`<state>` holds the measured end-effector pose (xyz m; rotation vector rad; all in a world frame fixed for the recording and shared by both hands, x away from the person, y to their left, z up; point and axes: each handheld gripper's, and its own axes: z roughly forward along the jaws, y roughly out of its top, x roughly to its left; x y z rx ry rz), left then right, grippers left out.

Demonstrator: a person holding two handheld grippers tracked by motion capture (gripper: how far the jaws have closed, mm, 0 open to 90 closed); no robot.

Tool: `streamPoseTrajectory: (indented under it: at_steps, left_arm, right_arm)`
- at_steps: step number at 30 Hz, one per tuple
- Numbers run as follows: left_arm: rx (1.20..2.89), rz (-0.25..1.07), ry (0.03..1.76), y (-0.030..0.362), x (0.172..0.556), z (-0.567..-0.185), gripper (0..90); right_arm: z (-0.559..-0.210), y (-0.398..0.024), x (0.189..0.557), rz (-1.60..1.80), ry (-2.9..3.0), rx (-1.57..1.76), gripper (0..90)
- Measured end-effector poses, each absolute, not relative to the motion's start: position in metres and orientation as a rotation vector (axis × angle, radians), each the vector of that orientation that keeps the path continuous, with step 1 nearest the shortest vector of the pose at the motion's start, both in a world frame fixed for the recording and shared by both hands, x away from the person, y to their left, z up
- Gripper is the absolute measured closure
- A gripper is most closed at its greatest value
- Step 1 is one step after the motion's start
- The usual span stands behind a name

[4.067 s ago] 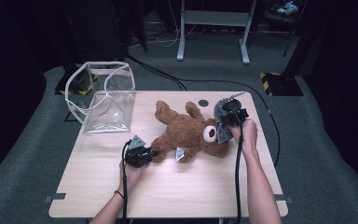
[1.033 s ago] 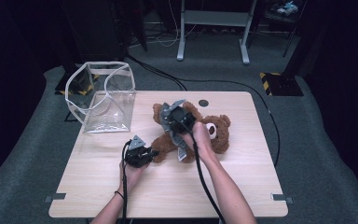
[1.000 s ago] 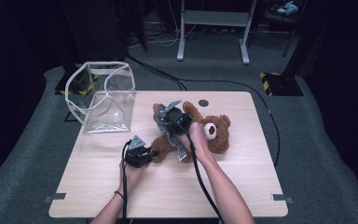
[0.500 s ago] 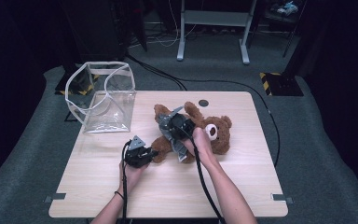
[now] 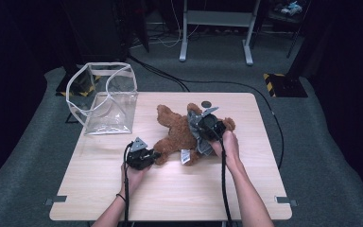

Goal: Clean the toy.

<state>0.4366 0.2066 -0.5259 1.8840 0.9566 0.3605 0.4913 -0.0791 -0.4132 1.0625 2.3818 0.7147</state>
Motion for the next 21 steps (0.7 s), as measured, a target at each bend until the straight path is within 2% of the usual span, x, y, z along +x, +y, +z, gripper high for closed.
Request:
streamPoseTrajectory:
  at_steps: [14, 21]
  left_arm:
    - [1.888, 0.356, 0.953, 0.207, 0.437, -0.526, 73.6]
    - [1.885, 0.354, 0.955, 0.207, 0.437, -0.526, 73.6]
  right_arm:
    - [-0.397, -0.097, 0.508, 0.752, 2.282, 1.149, 78.6]
    - [-0.396, -0.118, 0.521, 0.731, 2.180, 1.241, 78.6]
